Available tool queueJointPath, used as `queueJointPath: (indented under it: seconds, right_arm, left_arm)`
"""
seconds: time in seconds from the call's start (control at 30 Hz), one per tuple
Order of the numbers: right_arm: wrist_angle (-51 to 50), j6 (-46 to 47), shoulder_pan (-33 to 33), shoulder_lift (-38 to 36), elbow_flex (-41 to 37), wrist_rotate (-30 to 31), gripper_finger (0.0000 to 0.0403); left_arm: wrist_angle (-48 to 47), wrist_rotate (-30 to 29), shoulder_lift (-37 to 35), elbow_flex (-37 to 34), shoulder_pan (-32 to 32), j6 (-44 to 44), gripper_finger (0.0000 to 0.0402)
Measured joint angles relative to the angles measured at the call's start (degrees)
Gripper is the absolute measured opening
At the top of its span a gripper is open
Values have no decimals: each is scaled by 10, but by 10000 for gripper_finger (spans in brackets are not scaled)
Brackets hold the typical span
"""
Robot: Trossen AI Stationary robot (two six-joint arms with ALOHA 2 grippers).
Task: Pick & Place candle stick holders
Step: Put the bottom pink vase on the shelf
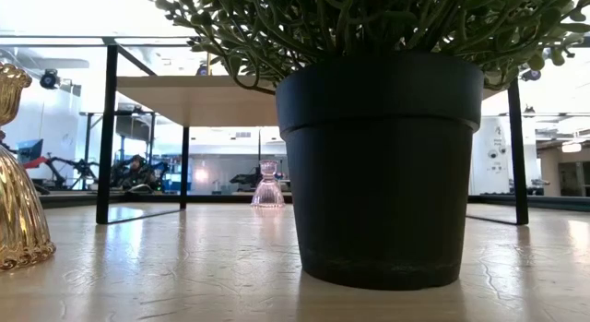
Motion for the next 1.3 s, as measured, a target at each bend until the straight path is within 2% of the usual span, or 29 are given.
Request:
queueJointPath:
  seconds: [0.1,0.3,0.73,0.9,1.1,1.3]
  right_arm:
    - [0,0,0,0,0,0,13]
    - [0,0,0,0,0,0,13]
    - [0,0,0,0,0,0,13]
    - [0,0,0,0,0,0,13]
    - [0,0,0,0,0,0,13]
    - [0,0,0,0,0,0,13]
  left_arm:
    - [-1,-17,18,0,-2,13,176]
    - [-5,-91,52,0,-3,35,176]
    - [-42,-122,90,-29,-4,-1,177]
    - [-40,-174,87,-37,-6,-14,177]
    - [-43,-272,85,-38,-9,-21,177]
    - [-48,-312,85,-63,-9,-46,177]
